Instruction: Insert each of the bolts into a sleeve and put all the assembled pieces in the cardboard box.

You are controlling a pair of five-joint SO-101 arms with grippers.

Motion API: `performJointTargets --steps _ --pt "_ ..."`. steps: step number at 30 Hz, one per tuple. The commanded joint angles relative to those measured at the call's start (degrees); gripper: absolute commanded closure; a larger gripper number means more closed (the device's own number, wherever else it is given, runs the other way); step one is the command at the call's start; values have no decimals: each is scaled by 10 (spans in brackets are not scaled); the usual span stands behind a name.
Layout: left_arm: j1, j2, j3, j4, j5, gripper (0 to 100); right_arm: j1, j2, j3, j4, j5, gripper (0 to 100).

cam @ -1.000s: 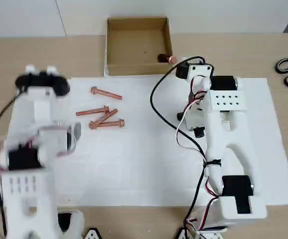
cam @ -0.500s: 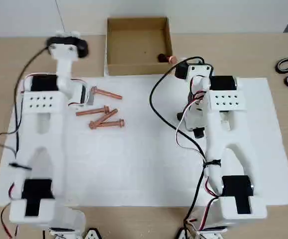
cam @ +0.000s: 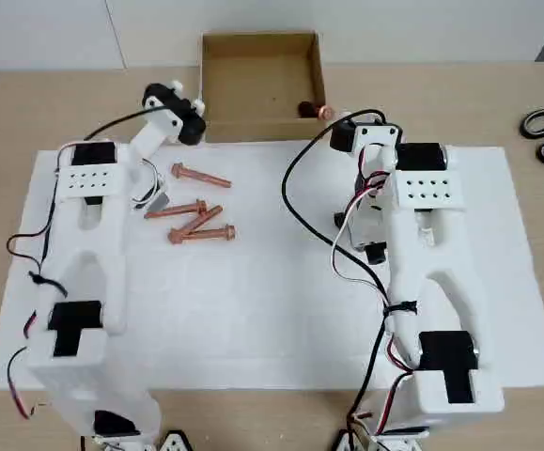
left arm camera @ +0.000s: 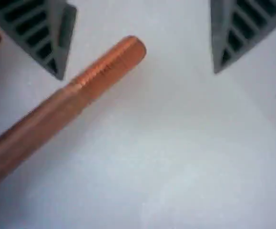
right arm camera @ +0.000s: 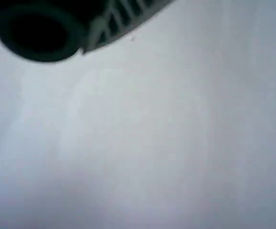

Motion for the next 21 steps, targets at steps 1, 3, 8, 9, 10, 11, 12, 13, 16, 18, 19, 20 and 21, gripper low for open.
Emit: performJointTargets --steps 1,3,8,9,10,11,12,13,16,18,19,20,21 --pt "7 5 -31 -25 -11 813 4 -33 -25 7 7 994" --pt "18 11 -31 -25 -14 813 4 -33 -25 7 8 994" --pt "47 13 -31 -26 -14 813 4 -32 -24 7 9 994" --pt "52 13 -31 -26 -14 813 4 -32 -24 7 9 994" --pt "55 15 -31 -26 -14 813 4 -32 -24 7 9 994" --pt "56 19 -31 -27 -14 813 4 -32 -24 7 9 994" --pt "58 26 -31 -33 -14 813 4 -32 -24 7 9 994" --pt "58 33 -31 -40 -14 813 4 -32 -24 7 9 994" --pt "57 58 -31 -50 -14 813 4 -32 -24 7 9 994" --pt "58 69 -31 -50 -14 813 4 -32 -24 7 9 994" --pt "59 72 -31 -50 -14 813 4 -32 -24 7 9 994" --pt "60 76 -31 -50 -14 813 4 -32 -24 7 9 994" --pt "61 78 -31 -51 -14 813 4 -32 -24 7 9 994"
